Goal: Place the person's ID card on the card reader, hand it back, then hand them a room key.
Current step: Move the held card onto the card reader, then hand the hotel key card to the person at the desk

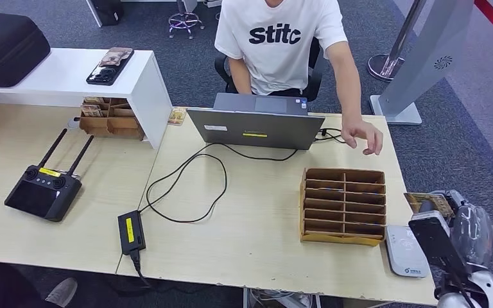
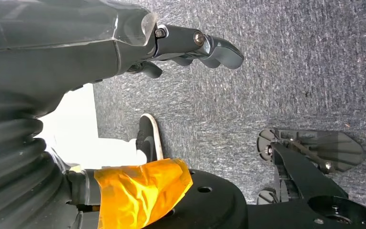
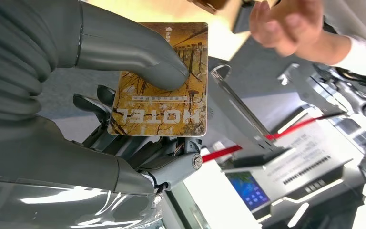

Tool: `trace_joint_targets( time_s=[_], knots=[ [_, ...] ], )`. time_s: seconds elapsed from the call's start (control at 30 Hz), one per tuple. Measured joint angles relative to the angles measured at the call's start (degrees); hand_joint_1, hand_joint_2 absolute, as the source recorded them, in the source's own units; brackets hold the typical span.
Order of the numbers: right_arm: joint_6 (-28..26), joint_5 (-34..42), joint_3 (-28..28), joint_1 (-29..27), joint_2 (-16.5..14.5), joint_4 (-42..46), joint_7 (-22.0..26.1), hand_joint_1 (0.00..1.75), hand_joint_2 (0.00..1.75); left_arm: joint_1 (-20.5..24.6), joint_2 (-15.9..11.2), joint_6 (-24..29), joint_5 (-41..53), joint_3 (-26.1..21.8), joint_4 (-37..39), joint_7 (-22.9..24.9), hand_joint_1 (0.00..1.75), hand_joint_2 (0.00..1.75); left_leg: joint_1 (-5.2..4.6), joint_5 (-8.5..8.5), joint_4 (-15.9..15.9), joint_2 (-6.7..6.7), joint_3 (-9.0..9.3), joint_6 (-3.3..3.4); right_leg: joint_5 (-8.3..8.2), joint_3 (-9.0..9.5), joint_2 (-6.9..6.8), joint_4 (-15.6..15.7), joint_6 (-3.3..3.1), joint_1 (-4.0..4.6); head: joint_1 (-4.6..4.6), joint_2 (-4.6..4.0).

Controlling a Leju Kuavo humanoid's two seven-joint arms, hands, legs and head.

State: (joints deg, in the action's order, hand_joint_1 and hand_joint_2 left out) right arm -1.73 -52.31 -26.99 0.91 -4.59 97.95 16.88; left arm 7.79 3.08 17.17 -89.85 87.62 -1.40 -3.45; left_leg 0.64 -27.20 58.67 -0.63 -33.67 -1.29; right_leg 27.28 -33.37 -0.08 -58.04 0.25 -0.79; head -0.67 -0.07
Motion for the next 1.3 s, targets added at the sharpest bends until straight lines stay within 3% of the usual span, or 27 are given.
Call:
trace_joint_targets(
  time_s=[0.77,0.93,1.07,1.3],
  knots=[
    [-0.5,-1.4,3.2,1.3,0.0,4.8,0.2,1.75,1.75,0.0,0.0,-0.3,0.3,0.0,0.0,0.0,0.00,1.75,0.00,0.00,0.0,0.05,-0.01,0.00,-0.01,0.00,0.04,0.0,0.00,0.00,-0.01,0.00],
    [-0.9,-5.1,7.3,7.3,1.0,4.4,-2.4,1.75,1.75,0.1,-0.1,-0.8,2.5,0.0,0.0,-0.7,0.00,1.75,0.00,0.04,0.0,0.11,0.01,-0.01,-0.05,0.00,0.11,0.0,-0.02,0.00,-0.01,0.00],
    [-0.1,-6.6,10.7,15.6,2.6,0.6,-4.6,1.75,1.75,0.3,-0.3,-1.2,4.1,0.0,0.0,-1.1,0.00,1.75,0.00,0.13,0.0,0.18,0.06,-0.03,-0.14,0.00,0.16,0.0,-0.04,0.00,0.02,0.00],
    [0.8,-8.6,14.2,24.0,4.0,-6.2,-7.7,1.75,1.75,0.4,-0.7,-1.5,6.4,0.0,0.0,-1.5,0.00,1.75,0.00,0.16,0.0,0.10,-0.01,-0.03,-0.15,-0.02,0.12,-0.1,-0.03,0.00,0.01,0.00]
  ],
)
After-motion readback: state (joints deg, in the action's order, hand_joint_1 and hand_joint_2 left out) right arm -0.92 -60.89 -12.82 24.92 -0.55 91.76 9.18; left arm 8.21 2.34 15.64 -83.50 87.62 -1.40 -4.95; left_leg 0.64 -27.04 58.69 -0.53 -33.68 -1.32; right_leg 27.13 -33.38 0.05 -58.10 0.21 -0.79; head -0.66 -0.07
